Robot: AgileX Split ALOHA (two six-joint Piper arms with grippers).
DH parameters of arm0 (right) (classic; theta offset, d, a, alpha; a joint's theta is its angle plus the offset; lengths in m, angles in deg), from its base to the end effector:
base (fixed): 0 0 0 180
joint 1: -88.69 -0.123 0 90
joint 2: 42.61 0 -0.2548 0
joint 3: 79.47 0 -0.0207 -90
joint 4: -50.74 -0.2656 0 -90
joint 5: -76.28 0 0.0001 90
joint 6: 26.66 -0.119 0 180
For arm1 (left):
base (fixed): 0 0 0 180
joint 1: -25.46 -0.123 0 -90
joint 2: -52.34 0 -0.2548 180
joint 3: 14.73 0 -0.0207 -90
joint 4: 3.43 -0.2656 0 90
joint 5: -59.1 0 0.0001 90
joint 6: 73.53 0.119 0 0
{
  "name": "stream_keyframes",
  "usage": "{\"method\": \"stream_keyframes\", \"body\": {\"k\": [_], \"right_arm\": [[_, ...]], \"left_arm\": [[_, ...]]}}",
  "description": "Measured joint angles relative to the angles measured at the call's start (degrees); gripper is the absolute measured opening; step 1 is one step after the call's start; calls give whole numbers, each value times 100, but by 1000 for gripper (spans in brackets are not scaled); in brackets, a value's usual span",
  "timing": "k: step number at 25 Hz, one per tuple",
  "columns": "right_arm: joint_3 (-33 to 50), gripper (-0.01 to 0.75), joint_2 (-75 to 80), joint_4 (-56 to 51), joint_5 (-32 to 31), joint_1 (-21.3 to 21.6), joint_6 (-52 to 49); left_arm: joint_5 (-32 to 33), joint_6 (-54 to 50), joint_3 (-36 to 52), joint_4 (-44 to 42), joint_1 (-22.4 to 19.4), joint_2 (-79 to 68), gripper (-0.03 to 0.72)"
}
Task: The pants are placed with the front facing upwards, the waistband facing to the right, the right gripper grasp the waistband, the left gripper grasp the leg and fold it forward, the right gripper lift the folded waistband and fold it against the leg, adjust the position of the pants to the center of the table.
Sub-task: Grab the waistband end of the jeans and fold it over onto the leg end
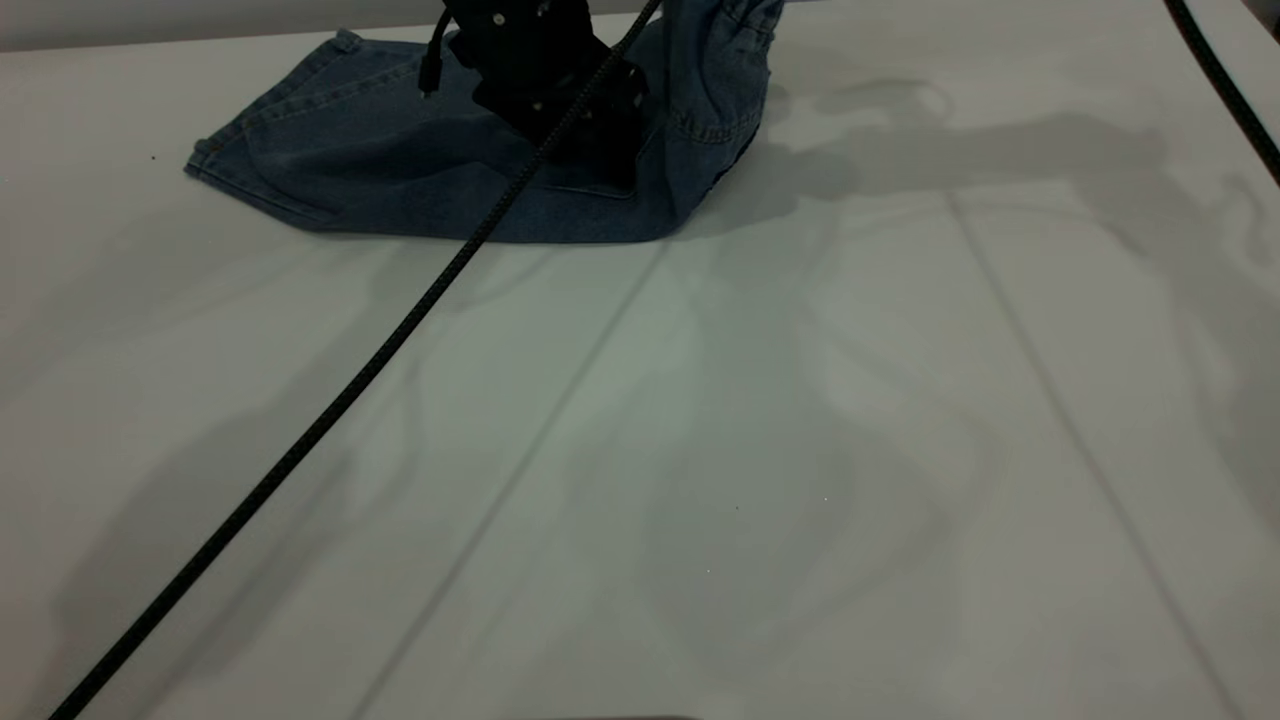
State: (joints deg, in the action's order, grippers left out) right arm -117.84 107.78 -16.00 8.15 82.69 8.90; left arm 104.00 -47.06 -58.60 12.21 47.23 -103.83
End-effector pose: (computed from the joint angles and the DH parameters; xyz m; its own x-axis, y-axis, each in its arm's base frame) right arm 0.4868 0.1532 0.1115 -0.9450 -0.0503 -0.3232 -0.3052 0.4911 0.8159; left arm 0.4874 -0.2191 0.0375 -0.7046 0.5595 -0.4363 0.6437 0.7628 -0.0614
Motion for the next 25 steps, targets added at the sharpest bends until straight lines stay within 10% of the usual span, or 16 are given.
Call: {"method": "stream_keyframes", "body": {"k": [11, 17, 25], "right_arm": [[-12, 57, 0, 80, -5, 24, -94], [-48, 57, 0, 75, -5, 24, -94], [-53, 57, 0, 29, -5, -27, -106]], "left_arm": [[1586, -1049, -563, -1436, -614, 855, 548], [1545, -1081, -563, -1132, -1399, 532, 548], [1048, -1050, -558, -979, -1425, -191, 548]]}}
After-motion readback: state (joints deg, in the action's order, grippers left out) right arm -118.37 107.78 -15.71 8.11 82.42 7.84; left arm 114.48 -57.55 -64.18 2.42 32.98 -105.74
